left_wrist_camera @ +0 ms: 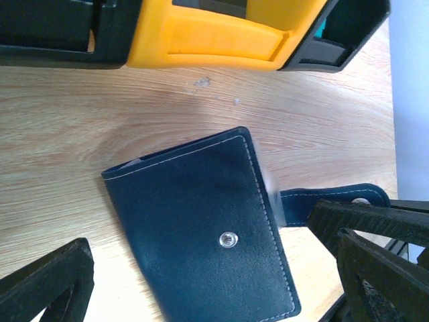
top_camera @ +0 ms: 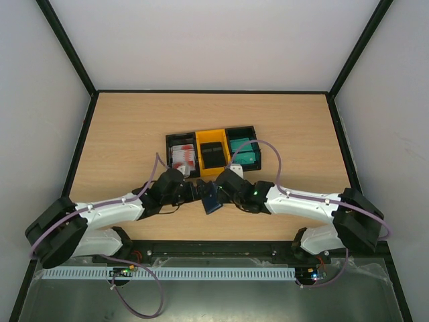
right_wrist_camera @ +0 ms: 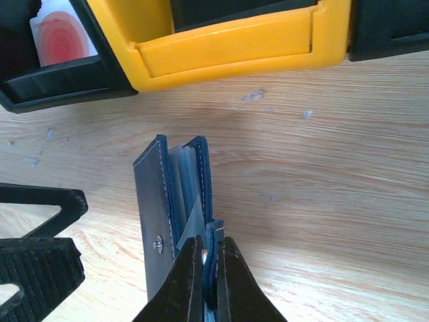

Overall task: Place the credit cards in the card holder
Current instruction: Open the card holder at the center of the board.

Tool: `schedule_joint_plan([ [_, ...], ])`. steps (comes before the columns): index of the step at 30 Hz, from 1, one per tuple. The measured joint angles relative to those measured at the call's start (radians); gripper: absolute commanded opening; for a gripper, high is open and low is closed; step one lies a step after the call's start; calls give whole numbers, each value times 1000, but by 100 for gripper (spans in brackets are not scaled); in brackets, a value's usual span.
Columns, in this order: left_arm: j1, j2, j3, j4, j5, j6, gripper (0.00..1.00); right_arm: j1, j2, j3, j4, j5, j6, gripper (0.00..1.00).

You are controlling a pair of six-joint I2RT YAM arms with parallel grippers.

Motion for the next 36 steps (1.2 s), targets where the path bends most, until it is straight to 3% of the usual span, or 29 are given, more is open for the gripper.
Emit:
schedule_joint_plan([
  [25,27,23,1,-72,16,5,96,0,-68,10,7,-125,-10,2],
  [28,27,37,4,-76,17,5,92,0,-81,10,14,-133,-10,2],
  [36,27,90,45,-78,24,11,66,0,-92,8,18,-125,-13,2],
])
